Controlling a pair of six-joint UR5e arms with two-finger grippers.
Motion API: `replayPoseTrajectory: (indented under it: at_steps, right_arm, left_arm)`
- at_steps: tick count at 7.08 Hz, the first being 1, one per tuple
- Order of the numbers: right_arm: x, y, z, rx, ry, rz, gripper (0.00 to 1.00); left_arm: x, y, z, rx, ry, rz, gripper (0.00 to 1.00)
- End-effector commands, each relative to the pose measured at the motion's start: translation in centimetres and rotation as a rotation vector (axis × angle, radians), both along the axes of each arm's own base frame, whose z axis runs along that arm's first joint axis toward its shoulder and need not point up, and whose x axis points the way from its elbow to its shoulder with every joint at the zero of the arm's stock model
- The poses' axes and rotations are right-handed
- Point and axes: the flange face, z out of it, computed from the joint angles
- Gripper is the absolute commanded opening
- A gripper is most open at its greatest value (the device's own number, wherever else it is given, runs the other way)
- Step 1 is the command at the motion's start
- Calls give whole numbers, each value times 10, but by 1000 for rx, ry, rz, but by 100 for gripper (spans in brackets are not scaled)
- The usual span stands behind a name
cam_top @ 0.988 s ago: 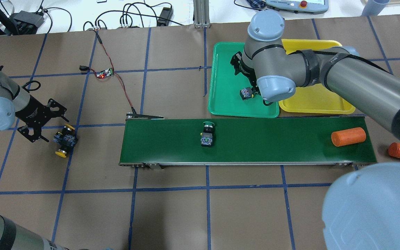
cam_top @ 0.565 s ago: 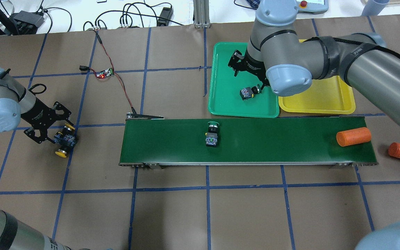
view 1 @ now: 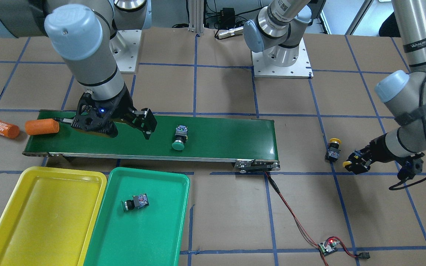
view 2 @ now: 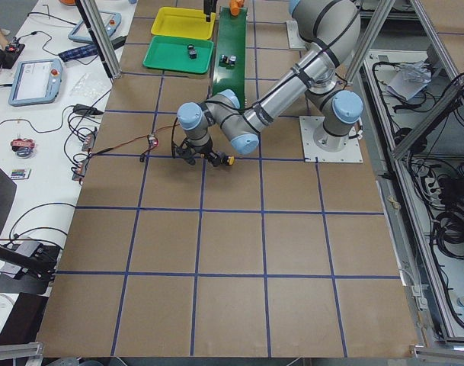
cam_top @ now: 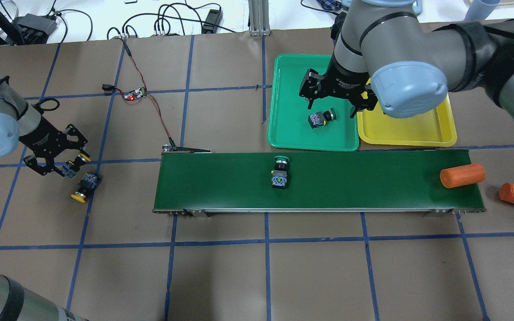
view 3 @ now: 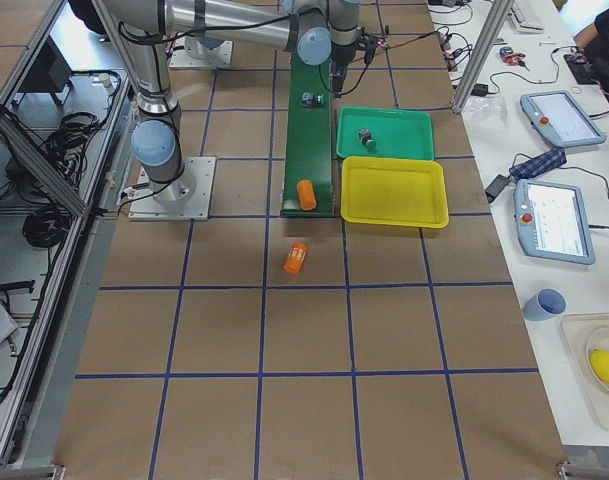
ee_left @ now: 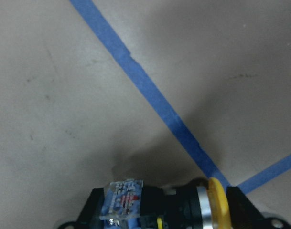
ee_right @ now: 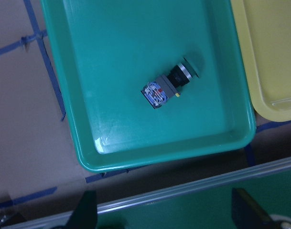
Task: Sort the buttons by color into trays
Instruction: 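Grasp green button on conveyor with right gripper while left carries yellow button over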
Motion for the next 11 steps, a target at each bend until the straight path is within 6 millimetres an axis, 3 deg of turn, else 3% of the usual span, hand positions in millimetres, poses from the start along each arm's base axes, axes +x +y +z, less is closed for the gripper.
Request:
replayPoseTrajectory:
  at_steps: [1,2,4,6,7,8,10,11]
  right_arm:
    - [-3,17,-4,36,40,150,100]
    - [-1,16,-9,32,32,203,100]
    - [4,11,-24,58,31,215,100]
    - [6,-2,-50,83,29,212,100]
    - [8,-5,-61,103,28,206,100]
    - [9,-10,-76,129,26,208,100]
    - [15,-21,-106,154,18,210,100]
    - [22,-21,-112,169,-35,204,100]
  left_arm:
    - [-74,-30,95,50,36,-419,22]
    - [-121,-22,102,64,43,-544,21]
    - [-176,18,103,63,68,-660,21]
    - [-267,39,81,-38,25,-940,26]
    - [-304,55,62,-55,-3,-875,26]
    - [-326,54,48,-74,-25,-800,26]
    - [-345,69,27,-50,-25,-797,27]
    - [-357,78,18,-54,-37,-737,32]
